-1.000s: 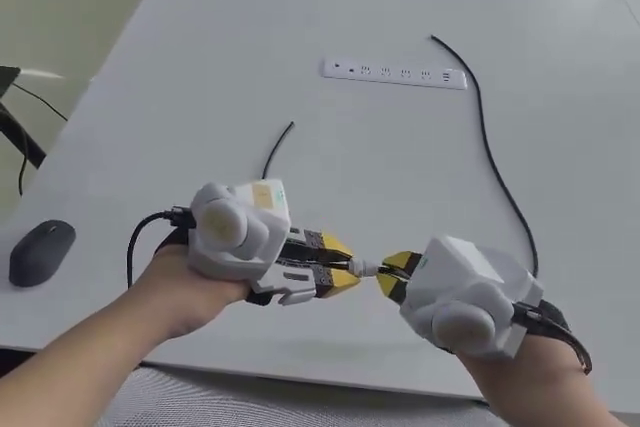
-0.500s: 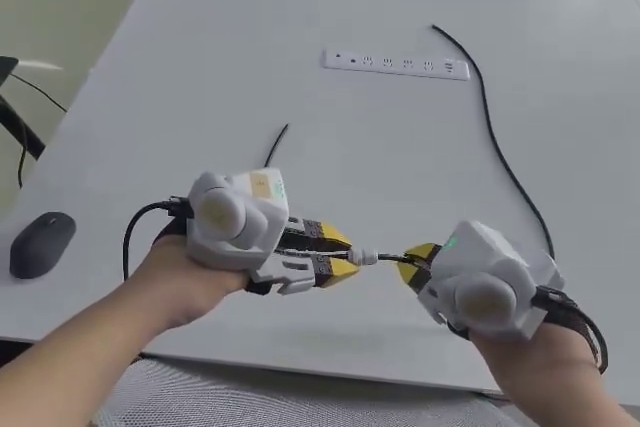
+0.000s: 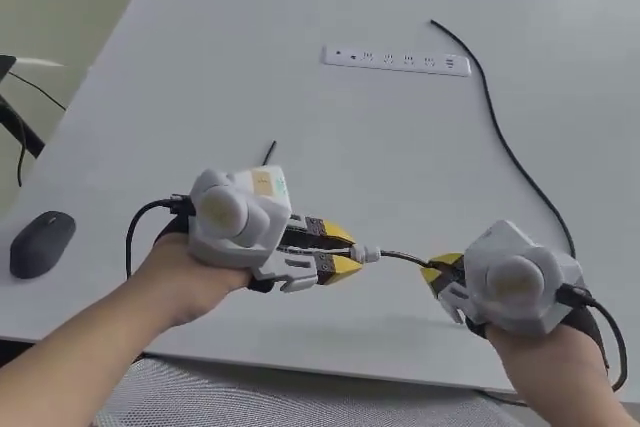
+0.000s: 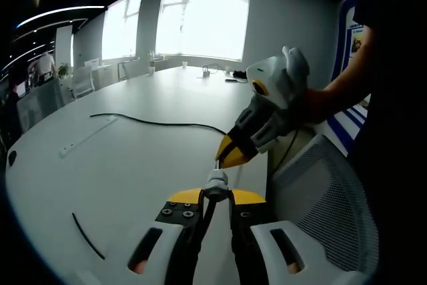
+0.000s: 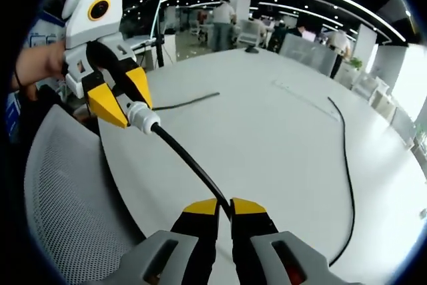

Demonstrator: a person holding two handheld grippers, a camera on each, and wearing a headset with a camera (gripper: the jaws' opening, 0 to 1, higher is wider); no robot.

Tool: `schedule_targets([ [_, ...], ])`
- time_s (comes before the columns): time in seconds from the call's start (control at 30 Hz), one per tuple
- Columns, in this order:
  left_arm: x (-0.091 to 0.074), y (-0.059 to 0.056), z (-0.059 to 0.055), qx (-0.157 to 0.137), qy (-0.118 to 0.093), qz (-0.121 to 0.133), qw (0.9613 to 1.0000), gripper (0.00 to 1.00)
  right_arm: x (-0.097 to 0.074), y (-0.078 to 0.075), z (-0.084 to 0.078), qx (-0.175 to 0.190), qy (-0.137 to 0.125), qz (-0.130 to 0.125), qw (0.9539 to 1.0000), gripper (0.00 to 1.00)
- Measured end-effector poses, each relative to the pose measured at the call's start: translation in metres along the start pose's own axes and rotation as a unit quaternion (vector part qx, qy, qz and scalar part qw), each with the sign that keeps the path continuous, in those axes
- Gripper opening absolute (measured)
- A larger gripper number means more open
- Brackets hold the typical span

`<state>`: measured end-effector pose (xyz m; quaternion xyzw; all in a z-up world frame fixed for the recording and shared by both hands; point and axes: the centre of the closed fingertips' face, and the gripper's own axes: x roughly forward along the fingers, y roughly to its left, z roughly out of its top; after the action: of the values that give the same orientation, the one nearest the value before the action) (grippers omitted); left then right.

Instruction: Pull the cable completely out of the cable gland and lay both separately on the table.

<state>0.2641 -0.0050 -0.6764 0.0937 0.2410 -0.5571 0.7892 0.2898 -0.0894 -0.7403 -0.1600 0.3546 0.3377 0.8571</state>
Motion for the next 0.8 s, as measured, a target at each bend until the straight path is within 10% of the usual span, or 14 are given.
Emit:
schedule_targets([
  [0.47,0.003,0.003,0.0,0.002,-0.003,0.01,0.9999,0.15,0.006,-0.026,-0.045,0.141,0.039,-0.036,0.9886,0.01],
  [0.8,0.003,0.001,0.001,0.008,0.0,0.015,0.9999,0.15,0.006,-0.023,-0.049,0.124,0.04,-0.034,0.9909,0.01],
])
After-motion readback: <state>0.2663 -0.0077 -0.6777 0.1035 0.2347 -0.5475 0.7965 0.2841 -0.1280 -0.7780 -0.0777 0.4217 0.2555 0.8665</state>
